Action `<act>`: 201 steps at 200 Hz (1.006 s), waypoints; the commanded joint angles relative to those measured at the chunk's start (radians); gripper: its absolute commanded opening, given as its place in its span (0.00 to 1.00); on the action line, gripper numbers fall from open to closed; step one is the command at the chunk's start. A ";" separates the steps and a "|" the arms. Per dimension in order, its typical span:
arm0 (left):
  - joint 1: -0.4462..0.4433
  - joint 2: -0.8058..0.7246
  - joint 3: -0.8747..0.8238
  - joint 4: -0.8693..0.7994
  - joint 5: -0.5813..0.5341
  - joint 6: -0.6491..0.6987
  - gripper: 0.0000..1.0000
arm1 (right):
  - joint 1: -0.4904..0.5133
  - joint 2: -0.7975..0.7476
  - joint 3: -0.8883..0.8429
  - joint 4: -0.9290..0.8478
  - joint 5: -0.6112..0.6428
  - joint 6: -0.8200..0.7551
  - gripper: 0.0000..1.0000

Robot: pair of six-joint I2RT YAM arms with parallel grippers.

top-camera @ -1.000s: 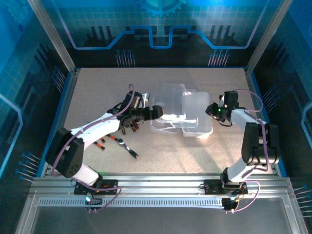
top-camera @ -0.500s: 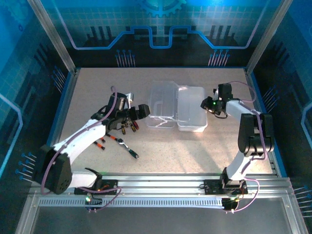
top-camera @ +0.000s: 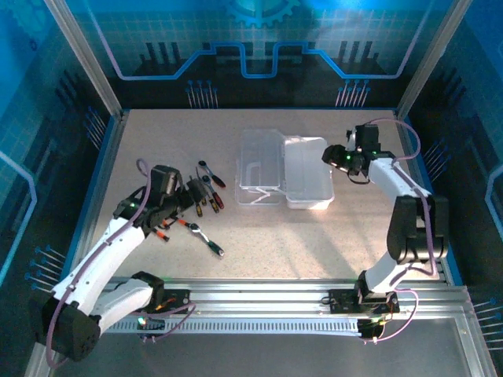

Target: Pack the tool kit

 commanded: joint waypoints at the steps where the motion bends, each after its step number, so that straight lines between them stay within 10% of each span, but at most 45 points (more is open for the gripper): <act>1: 0.000 -0.041 -0.085 -0.114 0.008 -0.095 0.72 | 0.055 -0.120 0.004 -0.061 0.117 -0.036 0.57; 36: -0.069 -0.053 -0.189 -0.101 0.016 -0.229 0.47 | 0.225 -0.286 -0.069 -0.050 0.336 -0.072 0.50; 107: -0.212 0.178 -0.193 0.053 0.000 -0.471 0.56 | 0.303 -0.356 -0.145 -0.059 0.253 -0.081 0.47; 201: -0.211 0.407 -0.169 0.150 -0.047 -0.502 0.35 | 0.290 -0.361 -0.186 -0.022 0.166 -0.072 0.47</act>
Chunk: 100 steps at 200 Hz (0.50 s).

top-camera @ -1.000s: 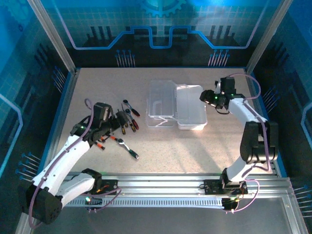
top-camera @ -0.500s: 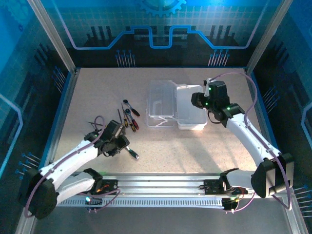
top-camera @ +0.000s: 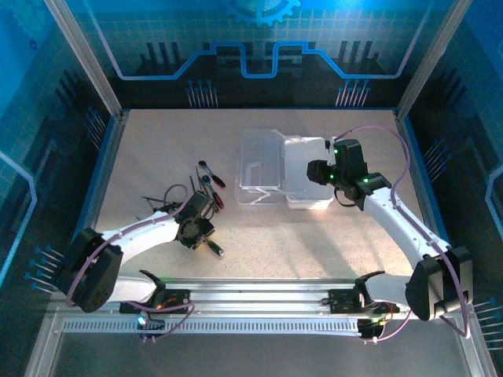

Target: Pack the tool kit

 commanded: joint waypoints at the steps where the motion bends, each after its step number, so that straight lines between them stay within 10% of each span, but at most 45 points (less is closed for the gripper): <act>1: -0.006 0.038 0.020 0.016 -0.037 -0.024 0.35 | 0.000 -0.017 -0.017 0.021 -0.037 -0.005 0.47; 100: -0.049 0.148 0.093 0.102 0.010 0.125 0.06 | -0.034 -0.060 -0.038 0.040 -0.078 0.004 0.47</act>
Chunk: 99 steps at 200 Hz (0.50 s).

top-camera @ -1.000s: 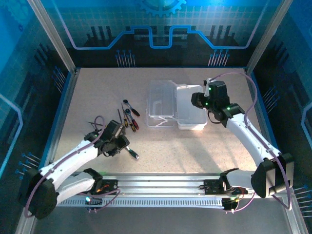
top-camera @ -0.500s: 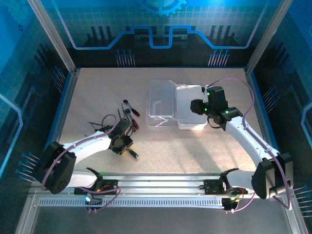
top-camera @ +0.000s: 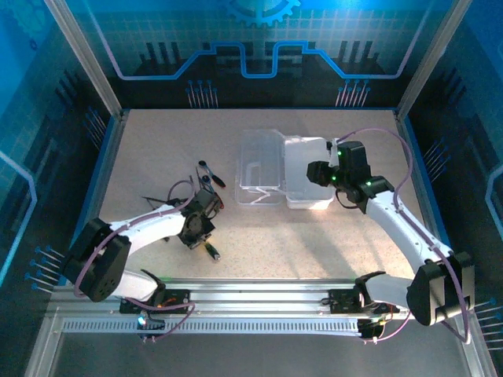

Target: Pack the tool kit

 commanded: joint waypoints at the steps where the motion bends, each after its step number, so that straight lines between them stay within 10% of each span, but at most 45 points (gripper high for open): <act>1: -0.034 0.064 0.021 0.198 0.031 0.066 0.06 | -0.013 -0.022 -0.005 0.012 -0.016 0.002 0.47; 99: -0.097 -0.148 -0.012 0.139 -0.040 0.067 0.02 | 0.013 -0.021 -0.001 0.023 -0.135 0.015 0.48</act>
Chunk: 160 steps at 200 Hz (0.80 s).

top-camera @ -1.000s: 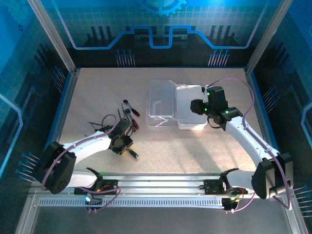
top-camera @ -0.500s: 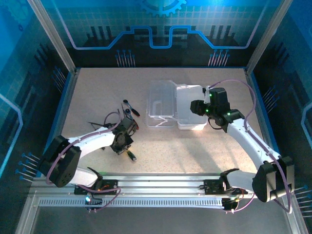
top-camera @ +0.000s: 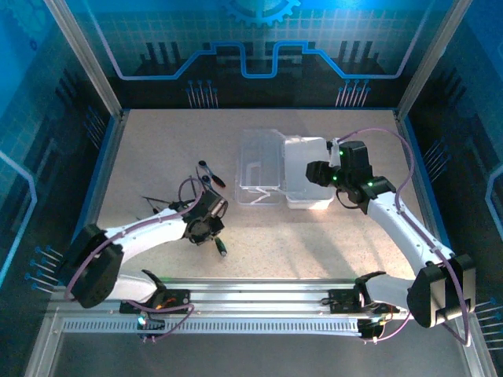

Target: Pack the tool kit

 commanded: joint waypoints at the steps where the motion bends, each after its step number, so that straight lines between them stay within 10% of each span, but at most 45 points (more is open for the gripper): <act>1: -0.003 -0.062 -0.016 0.033 -0.007 0.015 0.02 | 0.019 -0.014 -0.001 0.022 -0.073 0.011 0.48; 160: 0.019 -0.104 0.069 0.089 0.013 0.101 0.00 | 0.489 0.000 -0.178 0.199 -0.213 0.096 0.64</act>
